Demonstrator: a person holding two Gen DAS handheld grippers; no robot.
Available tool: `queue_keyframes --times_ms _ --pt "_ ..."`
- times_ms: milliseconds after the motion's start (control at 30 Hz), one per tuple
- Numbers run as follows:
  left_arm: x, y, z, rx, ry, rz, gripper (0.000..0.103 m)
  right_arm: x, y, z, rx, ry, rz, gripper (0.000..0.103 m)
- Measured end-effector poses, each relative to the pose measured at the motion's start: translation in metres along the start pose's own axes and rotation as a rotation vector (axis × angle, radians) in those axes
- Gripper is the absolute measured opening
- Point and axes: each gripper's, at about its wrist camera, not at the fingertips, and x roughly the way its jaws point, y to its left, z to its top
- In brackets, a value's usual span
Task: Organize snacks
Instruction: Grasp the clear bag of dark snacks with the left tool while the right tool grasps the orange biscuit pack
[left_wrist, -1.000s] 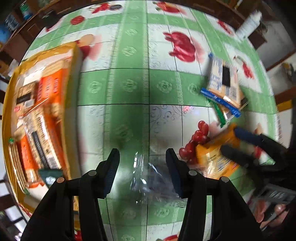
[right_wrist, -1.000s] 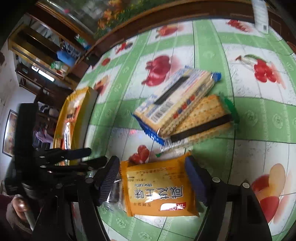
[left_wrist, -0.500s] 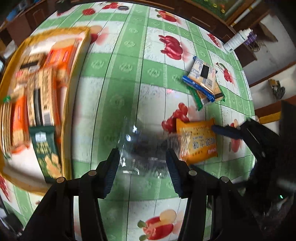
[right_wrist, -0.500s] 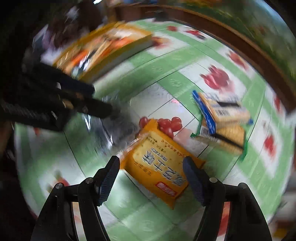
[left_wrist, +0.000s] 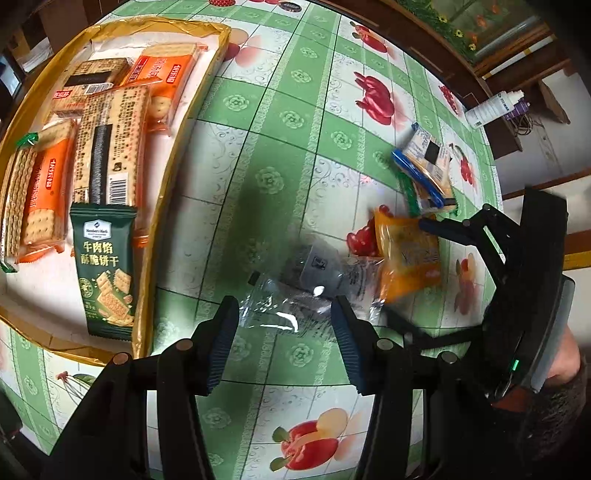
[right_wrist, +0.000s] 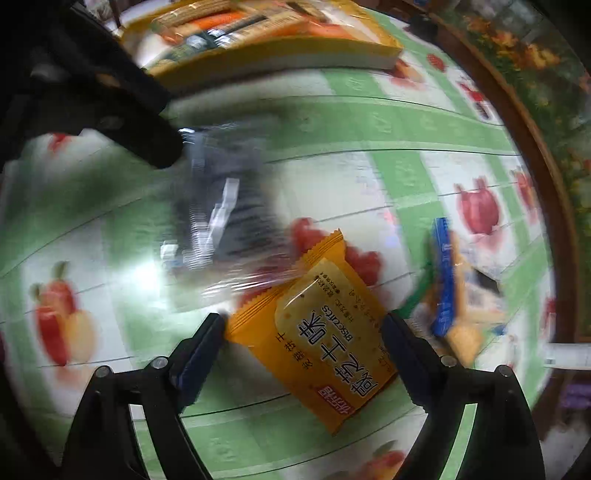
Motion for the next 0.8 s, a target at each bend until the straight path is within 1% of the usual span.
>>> queue_keyframes --times_ms 67,133,200,233,300,333,367,467,533,567,600,667,733,800 --pt "0.002 -0.005 0.003 0.007 -0.008 0.012 0.050 -0.001 -0.015 0.001 0.087 -0.021 -0.001 0.075" --pt "0.004 -0.008 0.006 0.022 -0.018 0.035 0.050 -0.004 -0.028 -0.003 0.160 -0.034 0.029 0.074" --pt "0.005 -0.008 0.007 0.031 -0.030 0.059 0.050 -0.003 -0.030 -0.010 0.183 -0.019 -0.001 0.074" --pt "0.006 -0.008 0.008 0.033 -0.039 0.053 0.050 -0.003 -0.032 -0.014 0.200 -0.017 -0.005 0.073" --pt "0.009 -0.011 0.009 0.050 -0.044 0.018 0.050 -0.008 -0.038 -0.026 0.270 -0.034 0.015 0.072" --pt "0.010 -0.017 0.011 0.081 -0.058 -0.003 0.050 -0.010 -0.040 -0.032 0.296 -0.040 0.021 0.072" --pt "0.011 -0.023 0.012 0.111 -0.063 -0.004 0.050 -0.012 -0.042 -0.039 0.326 -0.039 0.026 0.072" --pt "0.022 -0.046 0.019 0.238 -0.035 -0.004 0.050 -0.018 -0.033 -0.058 0.355 -0.028 0.025 0.072" --pt "0.030 -0.059 0.025 0.309 -0.009 0.036 0.050 -0.020 -0.028 -0.069 0.364 -0.022 0.017 0.072" --pt "0.033 -0.065 0.026 0.351 0.011 0.051 0.050 -0.023 -0.023 -0.076 0.375 -0.022 0.016 0.072" --pt "0.034 -0.069 0.026 0.374 0.012 0.056 0.050 -0.025 -0.020 -0.080 0.385 -0.023 0.014 0.072" --pt "0.036 -0.072 0.026 0.385 0.030 0.070 0.051 -0.027 -0.016 -0.088 0.406 -0.026 0.010 0.072" --pt "0.034 -0.072 0.027 0.381 0.017 0.083 0.051 -0.028 -0.015 -0.092 0.426 -0.032 0.009 0.072" --pt "0.029 -0.071 0.022 0.402 -0.010 0.108 0.051 -0.029 -0.013 -0.095 0.442 -0.036 0.010 0.072"
